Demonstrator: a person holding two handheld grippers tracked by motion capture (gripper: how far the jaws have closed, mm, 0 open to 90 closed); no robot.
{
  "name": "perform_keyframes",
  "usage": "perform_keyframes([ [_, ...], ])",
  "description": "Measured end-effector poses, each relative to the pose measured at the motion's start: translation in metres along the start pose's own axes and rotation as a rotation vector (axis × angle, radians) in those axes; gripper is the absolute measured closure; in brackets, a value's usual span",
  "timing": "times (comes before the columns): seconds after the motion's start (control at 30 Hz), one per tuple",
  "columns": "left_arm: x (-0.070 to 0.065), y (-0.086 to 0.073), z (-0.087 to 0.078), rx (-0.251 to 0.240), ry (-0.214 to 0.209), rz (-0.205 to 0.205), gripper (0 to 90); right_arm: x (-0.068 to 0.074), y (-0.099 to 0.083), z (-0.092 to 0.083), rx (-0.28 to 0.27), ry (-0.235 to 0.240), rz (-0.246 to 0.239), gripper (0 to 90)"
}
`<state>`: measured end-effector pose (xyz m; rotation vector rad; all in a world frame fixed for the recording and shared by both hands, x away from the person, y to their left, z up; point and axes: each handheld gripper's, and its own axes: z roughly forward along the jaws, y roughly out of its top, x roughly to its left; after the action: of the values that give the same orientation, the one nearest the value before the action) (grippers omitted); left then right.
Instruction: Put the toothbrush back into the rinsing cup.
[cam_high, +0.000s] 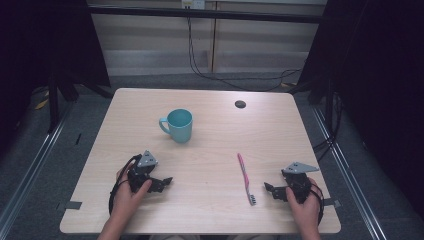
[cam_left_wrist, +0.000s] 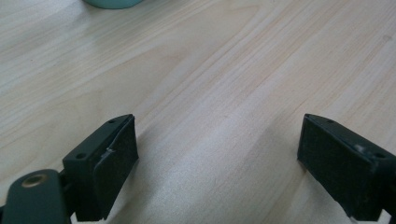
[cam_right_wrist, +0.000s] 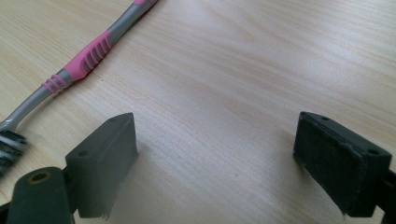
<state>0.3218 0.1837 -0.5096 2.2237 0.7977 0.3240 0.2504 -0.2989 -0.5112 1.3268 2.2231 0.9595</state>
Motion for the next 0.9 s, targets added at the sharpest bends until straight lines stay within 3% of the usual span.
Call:
perform_keyframes([
  [0.37, 0.0, 0.0, 0.0, 0.0, 0.0, 0.0, 11.7, 0.001, 0.001, 0.0, -0.002, -0.01, 0.015, 13.3],
  [0.47, 0.0, 0.0, 0.0, 0.0, -0.001, 0.0, 11.7, 0.001, 0.005, 0.0, 0.023, -0.032, 0.064, 15.4],
  [0.6, 0.0, 0.0, 0.0, 0.0, 0.0, -0.001, 11.7, -0.002, 0.014, -0.001, 0.053, -0.026, 0.14, 16.7],
  [0.8, 0.0, 0.0, 0.0, 0.0, 0.0, 0.0, 11.7, -0.002, 0.026, -0.003, 0.092, -0.029, 0.176, 19.4],
  [0.9, 0.0, 0.0, 0.0, -0.001, -0.003, -0.006, 11.7, 0.001, 0.033, -0.004, 0.109, -0.027, 0.165, 21.0],
])
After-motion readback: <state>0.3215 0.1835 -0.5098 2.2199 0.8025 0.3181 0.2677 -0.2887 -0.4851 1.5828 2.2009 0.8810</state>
